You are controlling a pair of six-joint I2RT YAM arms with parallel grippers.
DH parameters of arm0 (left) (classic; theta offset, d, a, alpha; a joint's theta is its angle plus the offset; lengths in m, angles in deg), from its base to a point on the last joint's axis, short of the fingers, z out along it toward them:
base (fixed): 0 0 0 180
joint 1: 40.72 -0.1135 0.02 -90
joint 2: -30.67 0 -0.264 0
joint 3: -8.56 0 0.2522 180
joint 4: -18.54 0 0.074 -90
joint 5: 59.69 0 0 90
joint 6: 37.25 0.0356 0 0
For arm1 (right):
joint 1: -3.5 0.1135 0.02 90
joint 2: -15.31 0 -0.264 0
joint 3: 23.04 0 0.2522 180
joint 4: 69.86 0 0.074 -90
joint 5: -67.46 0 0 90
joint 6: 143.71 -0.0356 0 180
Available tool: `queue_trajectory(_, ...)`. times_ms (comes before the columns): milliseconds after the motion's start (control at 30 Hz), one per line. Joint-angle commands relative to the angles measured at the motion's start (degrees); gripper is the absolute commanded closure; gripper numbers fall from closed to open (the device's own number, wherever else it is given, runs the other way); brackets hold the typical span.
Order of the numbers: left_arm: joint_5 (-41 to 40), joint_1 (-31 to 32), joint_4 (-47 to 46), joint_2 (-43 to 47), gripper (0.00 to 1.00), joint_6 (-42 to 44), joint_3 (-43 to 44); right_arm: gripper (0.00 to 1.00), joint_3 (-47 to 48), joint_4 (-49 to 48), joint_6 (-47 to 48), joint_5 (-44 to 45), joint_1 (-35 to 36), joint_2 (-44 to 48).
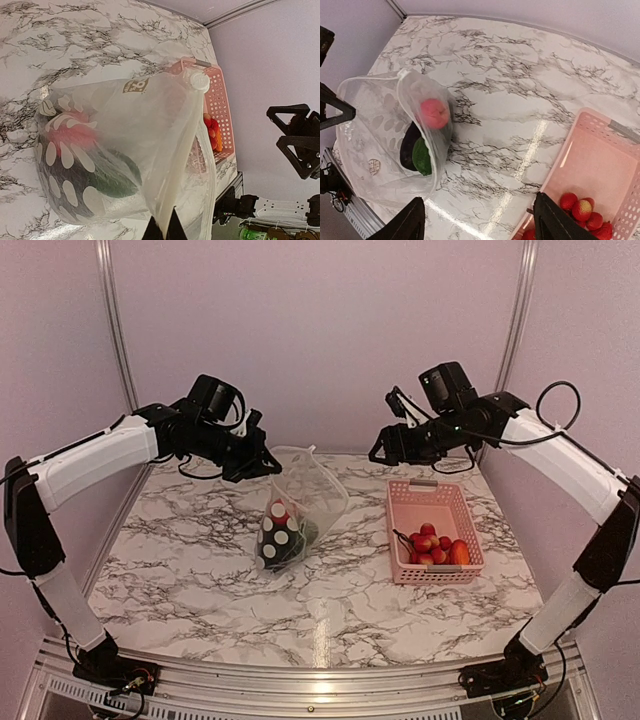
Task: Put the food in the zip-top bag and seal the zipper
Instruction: Pick up the fake fruit from the bin.
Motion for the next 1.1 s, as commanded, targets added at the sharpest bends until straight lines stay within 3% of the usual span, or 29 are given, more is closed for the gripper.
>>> queue_trajectory(0, 1.8, -0.3, -1.5, -1.1, 1.0, 0.7, 0.8, 0.29, -7.1, 4.9, -1.8, 7.1, -4.0, 5.6)
queue_trajectory(167, 2.6, -0.4, -1.4, -1.8, 1.0, 1.0, 0.8, 0.3, -15.2, 7.6, 1.7, 7.8, -5.1, 9.6)
queue_trajectory(267, 3.1, -0.4, -1.5, -2.4, 1.0, 1.0, 0.8, 0.36, -18.9, 8.1, 4.9, 7.1, -5.0, 10.1)
queue_trajectory(533, 3.8, -0.4, -1.8, -3.4, 1.0, 0.6, 1.8, 0.43, -23.0, 6.1, 9.0, 10.0, -4.5, 7.5)
queue_trajectory(1067, 3.2, -0.4, -1.3, -2.9, 1.0, 0.4, 1.3, 0.42, -19.7, 4.0, 15.1, 18.3, -0.9, -5.0)
